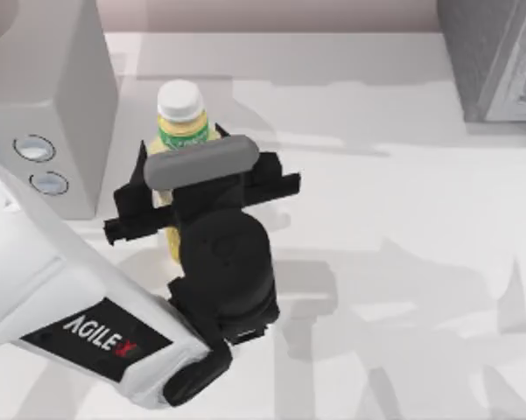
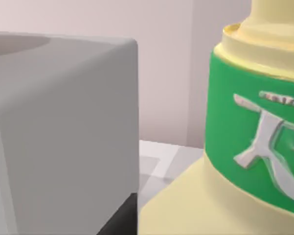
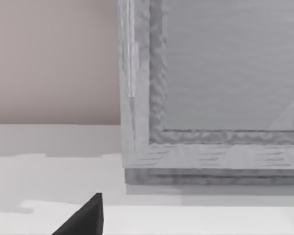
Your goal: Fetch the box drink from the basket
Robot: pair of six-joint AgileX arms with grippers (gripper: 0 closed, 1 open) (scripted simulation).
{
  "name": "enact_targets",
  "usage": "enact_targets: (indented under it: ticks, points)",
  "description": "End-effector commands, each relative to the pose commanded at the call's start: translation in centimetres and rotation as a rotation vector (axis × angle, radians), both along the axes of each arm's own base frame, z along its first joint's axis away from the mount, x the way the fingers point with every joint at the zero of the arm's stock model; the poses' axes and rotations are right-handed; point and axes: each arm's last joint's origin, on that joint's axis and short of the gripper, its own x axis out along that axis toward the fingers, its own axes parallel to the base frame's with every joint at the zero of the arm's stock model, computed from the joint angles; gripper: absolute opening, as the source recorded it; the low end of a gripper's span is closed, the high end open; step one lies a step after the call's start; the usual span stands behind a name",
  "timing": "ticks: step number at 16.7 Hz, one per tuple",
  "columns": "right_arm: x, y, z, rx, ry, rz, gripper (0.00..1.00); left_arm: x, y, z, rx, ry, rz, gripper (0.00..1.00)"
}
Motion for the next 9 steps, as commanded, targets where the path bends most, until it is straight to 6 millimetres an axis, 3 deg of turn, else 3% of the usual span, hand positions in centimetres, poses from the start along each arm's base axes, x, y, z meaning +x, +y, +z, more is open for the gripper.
enact_targets:
  ticks: [3,9]
  points:
    - [0.0,0.0,0.0,0.0,0.0,0.0,1.0,0.0,0.0,0.0,0.0,0.0,0.0,0.98]
    - [0.0,0.0,0.0,0.0,0.0,0.0,1.0,0.0,0.0,0.0,0.0,0.0,0.0,1.0]
